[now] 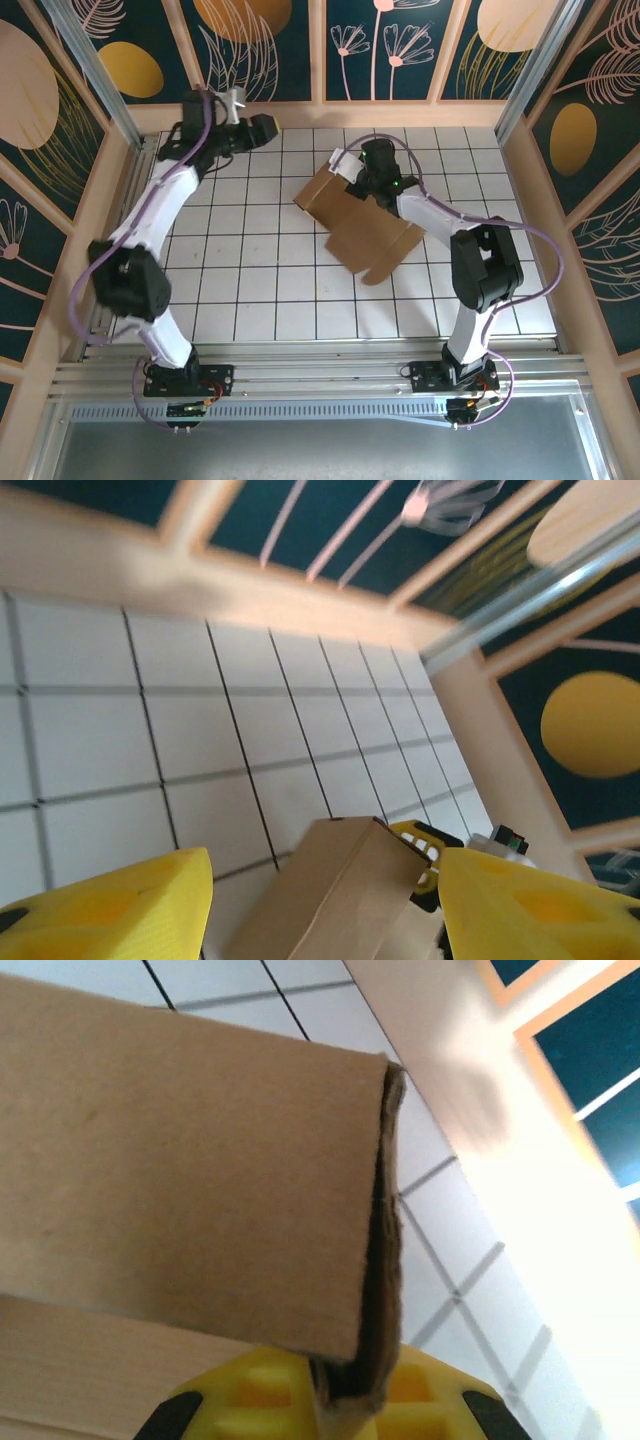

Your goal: Fold the paper box

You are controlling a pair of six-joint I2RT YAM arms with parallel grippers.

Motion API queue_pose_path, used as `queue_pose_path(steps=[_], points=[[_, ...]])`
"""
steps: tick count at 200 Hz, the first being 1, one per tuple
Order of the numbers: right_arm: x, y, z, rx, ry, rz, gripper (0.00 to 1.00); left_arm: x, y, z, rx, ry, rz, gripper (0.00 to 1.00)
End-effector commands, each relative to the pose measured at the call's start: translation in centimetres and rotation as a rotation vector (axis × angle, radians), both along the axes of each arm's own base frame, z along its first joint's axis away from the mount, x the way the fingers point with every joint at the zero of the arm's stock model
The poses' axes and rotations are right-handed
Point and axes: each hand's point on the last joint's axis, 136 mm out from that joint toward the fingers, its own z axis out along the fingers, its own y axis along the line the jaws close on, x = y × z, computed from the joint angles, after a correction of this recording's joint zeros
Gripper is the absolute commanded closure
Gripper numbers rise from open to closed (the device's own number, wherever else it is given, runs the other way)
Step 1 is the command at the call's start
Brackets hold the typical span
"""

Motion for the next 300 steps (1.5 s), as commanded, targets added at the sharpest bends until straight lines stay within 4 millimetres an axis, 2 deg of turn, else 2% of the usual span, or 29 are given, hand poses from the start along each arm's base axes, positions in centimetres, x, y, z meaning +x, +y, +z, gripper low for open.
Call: queue_pose_path(steps=[1,11,21,33,43,47,54,67,105,127,144,164,189,207,232,254,271,284,294,300], points=[[-3.1,-5.1,-1.6,-0.56,0.065,0.111,1.0,-2.0,2.7,0.1,0.125,-0.058,0.128,0.39],[-3.4,-6.5,-1.5,-0.718,0.035,0.149,1.0,-3.0,3.4,0.9,0.125,-0.094,0.155,0.38],[-3.6,-6.9,-0.6,-0.788,-0.008,0.192,1.0,-3.8,3.7,1.5,0.112,-0.126,0.167,0.38],[-4.7,-6.0,0.1,-0.812,-0.023,0.301,1.0,-4.6,3.9,1.8,0.089,-0.149,0.173,0.38],[-5.7,-4.8,-0.2,-0.807,-0.008,0.379,1.0,-5.0,4.0,1.7,0.065,-0.163,0.181,0.39],[-6.0,-4.8,-0.6,-0.818,0.009,0.393,1.0,-5.1,4.0,1.6,0.056,-0.167,0.184,0.39],[-6.8,-3.7,-1.7,-0.85,0.025,0.435,1.0,-5.2,4.0,1.2,0.04,-0.168,0.188,0.39],[-7.7,-2.7,-4.5,-0.91,0.035,0.498,1.0,-5.3,3.8,0.4,0.014,-0.154,0.186,0.39],[-9.7,1.7,-11.1,-0.948,0.023,0.662,0.99,-5.7,2.3,-2.7,-0.046,-0.065,0.113,0.39],[-9.5,4.1,-12.8,-0.918,-0.044,0.66,0.97,-6.1,1.8,-4.3,-0.058,-0.02,0.084,0.38],[-9.2,5.1,-12.8,-0.881,-0.064,0.631,0.93,-6.2,1.5,-5.6,-0.037,0.023,0.061,0.38],[-9.1,5.7,-11.6,-0.845,-0.098,0.612,0.87,-6.2,1.6,-6.5,-0.026,0.046,0.063,0.38],[-9.6,4.9,-11.0,-0.845,-0.078,0.595,0.79,-6.0,1.4,-7.0,-0.039,0.053,0.058,0.38],[-9.9,4.5,-10.1,-0.833,-0.086,0.578,0.59,-5.7,1.3,-7.4,-0.039,0.062,0.054,0.39],[-9.7,4.3,-8.1,-0.8,-0.122,0.525,0.55,-5.5,0.4,-8.0,-0.063,0.088,0.008,0.39],[-10.0,5.2,-5.6,-0.685,-0.144,0.475,0.49,-5.3,0.1,-8.8,-0.077,0.116,0.0,0.39],[-10.0,6.4,-1.7,-0.477,-0.161,0.355,0.47,-5.0,0.4,-9.8,-0.061,0.122,0.023,0.41],[-9.4,7.0,3.3,-0.21,-0.217,0.137,0.46,-4.9,0.6,-11.0,-0.037,0.134,0.031,0.42],[-8.9,5.9,7.6,0.073,-0.26,-0.109,0.43,-5.0,0.3,-12.1,-0.015,0.148,0.018,0.43],[-8.8,3.7,10.1,0.274,-0.283,-0.321,0.37,-5.1,0.1,-12.9,0.0,0.158,0.005,0.43]])
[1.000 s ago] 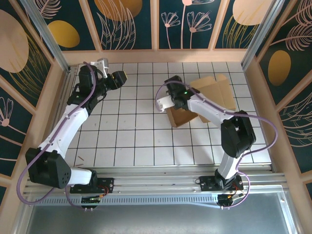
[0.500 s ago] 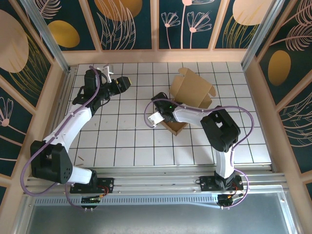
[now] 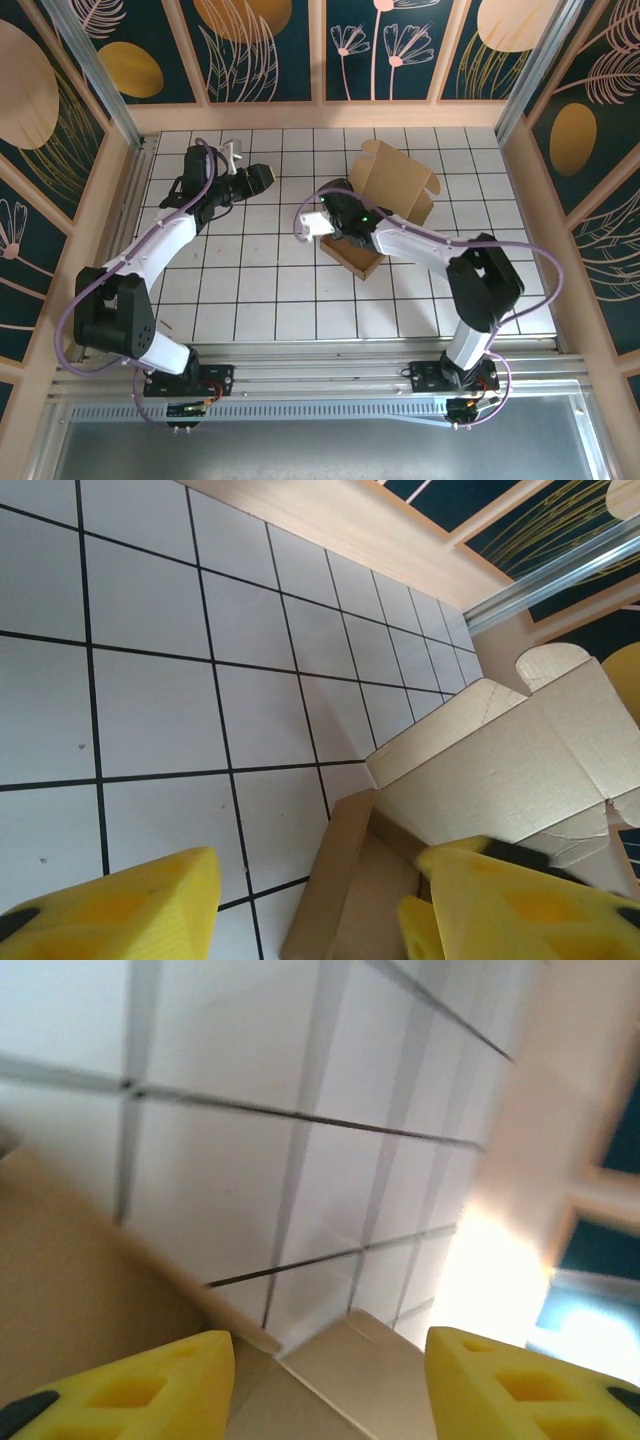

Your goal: Fold the paper box

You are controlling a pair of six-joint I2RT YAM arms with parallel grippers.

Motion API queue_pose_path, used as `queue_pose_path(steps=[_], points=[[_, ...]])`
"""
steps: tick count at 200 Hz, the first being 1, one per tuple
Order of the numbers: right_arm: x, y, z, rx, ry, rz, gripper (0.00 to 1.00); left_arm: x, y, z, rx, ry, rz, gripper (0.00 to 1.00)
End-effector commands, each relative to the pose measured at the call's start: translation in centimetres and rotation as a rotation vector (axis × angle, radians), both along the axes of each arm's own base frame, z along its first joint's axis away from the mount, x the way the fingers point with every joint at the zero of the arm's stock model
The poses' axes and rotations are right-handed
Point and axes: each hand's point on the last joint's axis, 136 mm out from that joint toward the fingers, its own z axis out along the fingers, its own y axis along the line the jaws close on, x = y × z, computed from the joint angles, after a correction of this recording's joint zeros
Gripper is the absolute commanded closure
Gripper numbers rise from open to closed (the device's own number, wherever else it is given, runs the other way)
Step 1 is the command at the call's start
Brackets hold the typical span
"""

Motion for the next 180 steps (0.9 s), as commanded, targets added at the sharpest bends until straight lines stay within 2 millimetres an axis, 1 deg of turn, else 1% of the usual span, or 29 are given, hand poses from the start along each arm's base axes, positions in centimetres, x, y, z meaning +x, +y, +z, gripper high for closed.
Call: queue_pose_path(steps=[1,7,13,16,20,28,40,42,48,55,57,66,71,84,93,104,115,122,124,127,146,158,168,180], points=[[0.9,-2.3,12.3,0.817,-0.173,-0.514,0.36,0.1,-0.6,-2.1,0.034,0.009,-0.03,0.43],[0.6,-4.7,13.7,1.033,-0.178,-0.697,0.35,0.0,-0.9,-3.0,0.049,0.023,-0.043,0.44],[-0.4,-6.7,13.2,1.177,-0.093,-0.858,0.38,-0.1,-1.4,-3.8,0.061,0.039,-0.062,0.44],[-0.9,-7.2,13.1,1.251,-0.03,-0.916,0.39,-0.2,-1.7,-4.0,0.064,0.043,-0.074,0.44],[-1.7,-7.8,12.1,1.301,0.068,-0.987,0.41,-0.3,-2.2,-4.6,0.066,0.054,-0.094,0.44],[-3.3,-8.8,10.7,1.396,0.221,-1.095,0.44,-0.7,-3.4,-5.3,0.057,0.072,-0.145,0.44],[-5.6,-10.4,8.4,1.512,0.355,-1.236,0.44,-1.7,-5.7,-5.8,0.019,0.086,-0.249,0.43],[-5.9,-10.5,8.3,1.536,0.379,-1.247,0.44,-1.9,-6.1,-5.8,0.013,0.087,-0.267,0.43],[-6.8,-11.2,6.7,1.575,0.45,-1.307,0.44,-2.4,-7.1,-6.1,0.009,0.091,-0.305,0.42],[-7.8,-11.9,5.0,1.627,0.53,-1.387,0.44,-2.8,-8.0,-5.9,0.023,0.078,-0.332,0.42],[-8.1,-12.1,4.3,1.637,0.554,-1.411,0.44,-2.8,-8.3,-7.0,0.035,0.099,-0.339,0.42],[-9.2,-13.0,1.9,1.686,0.65,-1.524,0.42,-3.2,-9.0,-7.9,0.078,0.11,-0.359,0.41],[-9.9,-13.3,0.6,1.705,0.693,-1.574,0.38,-3.5,-9.3,-8.4,0.097,0.113,-0.368,0.4],[-10.9,-13.8,-1.9,1.74,0.764,-1.648,0.36,-3.9,-9.5,-9.2,0.122,0.111,-0.371,0.39],[-11.2,-13.9,-3.0,1.749,0.774,-1.667,0.36,-4.0,-9.3,-9.4,0.127,0.103,-0.361,0.38],[-11.3,-14.3,-4.5,1.744,0.752,-1.736,0.36,-4.1,-9.0,-9.6,0.139,0.096,-0.347,0.38],[-11.1,-14.6,-5.8,1.711,0.723,-1.799,0.37,-4.3,-8.6,-9.7,0.152,0.093,-0.338,0.36],[-11.1,-14.7,-6.9,1.67,0.705,-1.859,0.37,-4.4,-8.3,-10.1,0.164,0.1,-0.326,0.35],[-11.1,-14.7,-7.2,1.659,0.702,-1.87,0.37,-4.4,-8.3,-9.4,0.162,0.081,-0.322,0.34],[-11.0,-14.6,-7.4,1.645,0.697,-1.877,0.37,-4.5,-8.2,-9.0,0.162,0.07,-0.318,0.34],[-9.8,-14.4,-8.5,1.581,0.648,-1.893,0.37,-4.8,-7.5,-8.3,0.179,0.046,-0.291,0.3],[-8.5,-13.6,-8.6,1.582,0.649,-1.825,0.38,-4.9,-7.1,-7.6,0.185,0.022,-0.276,0.27],[-7.5,-13.0,-9.0,1.571,0.65,-1.776,0.41,-5.0,-6.9,-7.0,0.186,0.005,-0.264,0.26],[-6.8,-12.8,-9.6,1.535,0.633,-1.764,0.47,-5.2,-6.6,-6.5,0.189,-0.012,-0.251,0.25]])
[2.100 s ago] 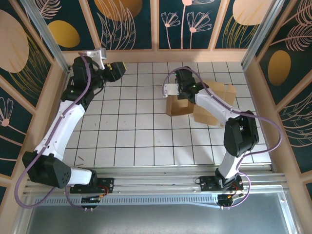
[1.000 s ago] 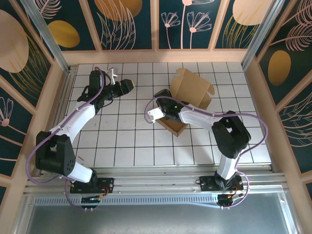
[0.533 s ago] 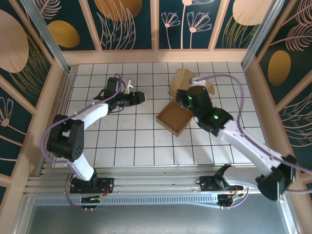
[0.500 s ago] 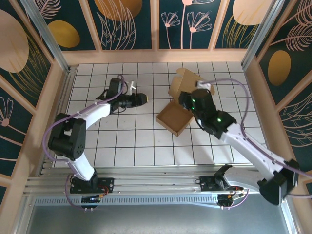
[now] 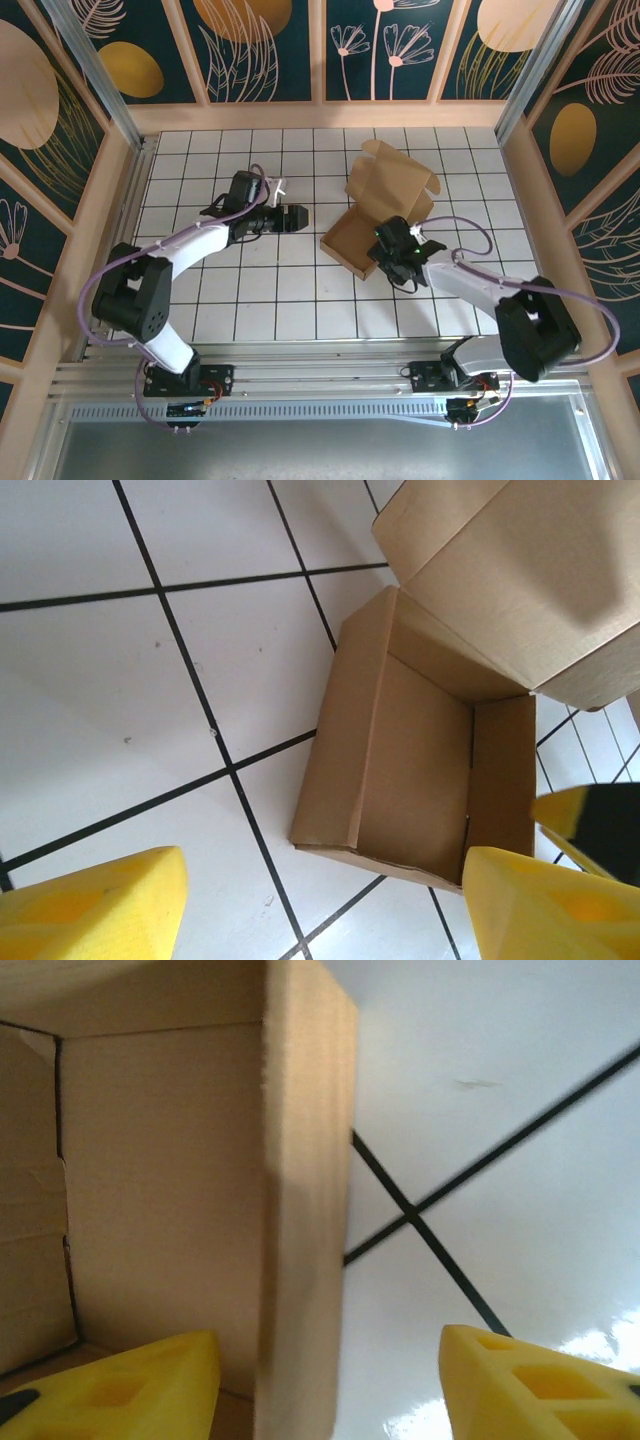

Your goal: Fold the paper box

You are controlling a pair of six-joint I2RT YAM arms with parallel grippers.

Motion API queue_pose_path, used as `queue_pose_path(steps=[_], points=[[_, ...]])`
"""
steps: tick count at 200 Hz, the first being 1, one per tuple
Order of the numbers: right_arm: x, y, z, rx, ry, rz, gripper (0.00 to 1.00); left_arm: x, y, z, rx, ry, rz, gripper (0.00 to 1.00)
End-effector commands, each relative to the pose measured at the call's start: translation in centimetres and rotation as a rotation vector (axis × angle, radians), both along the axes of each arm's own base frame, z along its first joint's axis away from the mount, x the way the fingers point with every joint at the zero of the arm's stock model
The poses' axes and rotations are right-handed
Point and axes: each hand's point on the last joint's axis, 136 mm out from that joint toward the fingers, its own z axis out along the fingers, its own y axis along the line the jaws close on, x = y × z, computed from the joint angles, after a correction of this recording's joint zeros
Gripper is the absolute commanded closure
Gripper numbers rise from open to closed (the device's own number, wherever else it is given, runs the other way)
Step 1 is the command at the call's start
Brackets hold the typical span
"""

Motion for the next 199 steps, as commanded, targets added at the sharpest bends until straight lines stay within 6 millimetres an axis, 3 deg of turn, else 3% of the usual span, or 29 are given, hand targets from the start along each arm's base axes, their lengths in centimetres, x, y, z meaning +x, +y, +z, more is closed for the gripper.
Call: queue_pose_path(steps=[1,31,34,51,85,119,148,159,174,199], points=[[3.0,1.0,0.7,-0.017,-0.079,0.025,0.48,0.3,0.8,2.2,0.004,-0.094,0.028,0.25],[4.2,1.4,0.0,-0.107,-0.091,0.115,0.74,0.2,1.5,3.5,0.01,-0.128,0.062,0.24],[4.4,1.4,0.0,-0.115,-0.097,0.13,0.76,-0.2,1.8,2.7,0.02,-0.113,0.068,0.24],[5.5,2.8,0.6,-0.177,-0.14,0.277,0.86,-0.5,2.2,3.0,0.015,-0.121,0.092,0.24],[6.8,6.2,0.8,-0.359,-0.202,0.601,0.87,-1.2,3.0,3.8,0.004,-0.165,0.125,0.24],[8.1,8.0,1.0,-0.433,-0.22,0.663,0.87,-1.1,4.1,3.7,0.023,-0.165,0.191,0.23],[8.3,9.5,1.4,-0.49,-0.251,0.714,0.77,-1.0,5.3,4.0,0.025,-0.188,0.263,0.23],[8.2,10.2,2.6,-0.465,-0.265,0.725,0.7,-0.9,5.6,4.2,0.034,-0.194,0.281,0.23],[8.0,11.5,5.9,-0.422,-0.343,0.779,0.58,-0.9,6.2,4.7,0.054,-0.208,0.302,0.23],[9.1,12.4,13.5,-0.386,-0.567,0.961,0.36,-0.7,6.7,6.4,0.063,-0.262,0.321,0.24]])
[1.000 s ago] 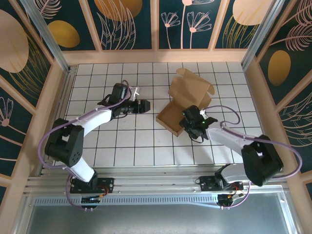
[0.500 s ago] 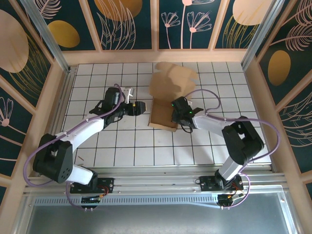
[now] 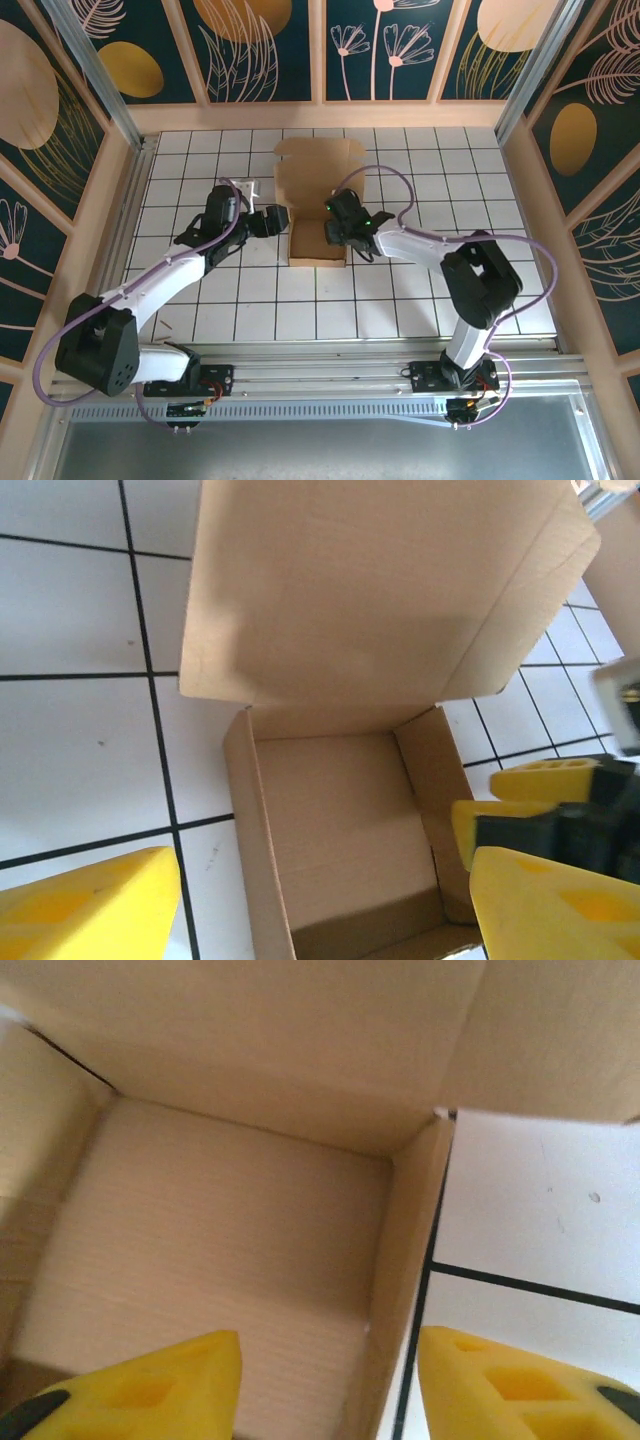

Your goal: Fold the paper box

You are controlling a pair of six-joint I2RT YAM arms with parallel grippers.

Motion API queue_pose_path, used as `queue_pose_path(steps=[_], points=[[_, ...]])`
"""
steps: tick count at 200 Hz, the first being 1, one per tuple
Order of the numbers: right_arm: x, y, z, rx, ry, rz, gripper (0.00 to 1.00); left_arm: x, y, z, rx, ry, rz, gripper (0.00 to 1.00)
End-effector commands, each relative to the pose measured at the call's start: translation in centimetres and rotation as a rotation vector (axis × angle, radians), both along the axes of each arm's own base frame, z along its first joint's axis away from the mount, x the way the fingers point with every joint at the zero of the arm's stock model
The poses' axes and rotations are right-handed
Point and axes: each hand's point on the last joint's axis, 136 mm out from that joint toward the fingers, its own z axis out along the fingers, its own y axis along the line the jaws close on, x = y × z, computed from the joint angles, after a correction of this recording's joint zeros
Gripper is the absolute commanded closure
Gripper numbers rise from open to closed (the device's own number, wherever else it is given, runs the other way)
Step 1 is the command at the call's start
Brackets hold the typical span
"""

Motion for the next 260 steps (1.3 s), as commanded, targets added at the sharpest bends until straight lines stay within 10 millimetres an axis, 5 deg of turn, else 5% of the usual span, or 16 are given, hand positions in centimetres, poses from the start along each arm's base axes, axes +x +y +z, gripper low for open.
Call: queue_pose_path(steps=[1,17,45,83,100,140,161,188,235,260], points=[[1.8,1.1,9.9,0.091,-0.197,0.214,0.35,0.6,1.1,2.6,0.008,-0.08,0.054,0.24],[4.8,-0.1,13.6,0.096,-0.242,0.313,0.21,0.6,0.9,4.1,-0.011,-0.122,0.045,0.24],[11.5,-1.5,17.8,0.021,-0.237,0.385,0.16,0.0,-0.1,5.4,-0.046,-0.137,-0.018,0.23],[17.0,-0.7,20.5,0.136,-0.236,0.431,0.11,0.1,1.1,5.5,-0.003,-0.128,0.039,0.22],[16.0,-0.4,21.0,0.301,-0.174,0.461,0.01,0.7,2.1,6.0,0.061,-0.141,0.057,0.23],[11.9,-1.8,17.9,0.409,-0.161,0.457,0.01,4.0,0.9,6.7,0.0,-0.153,-0.146,0.17],[11.0,-3.7,16.1,0.476,-0.153,0.41,0.01,6.3,-1.0,5.5,-0.011,-0.131,-0.242,0.16],[10.7,-5.2,14.1,0.472,-0.165,0.362,0.01,9.2,-1.1,3.7,0.012,-0.125,-0.222,0.12],[9.4,-4.9,10.7,0.471,-0.115,0.371,0.21,11.4,-1.5,0.0,0.079,-0.084,-0.283,0.11],[9.7,-4.9,9.4,0.439,-0.107,0.34,0.29,12.2,-1.7,-1.2,0.098,-0.068,-0.297,0.19]])
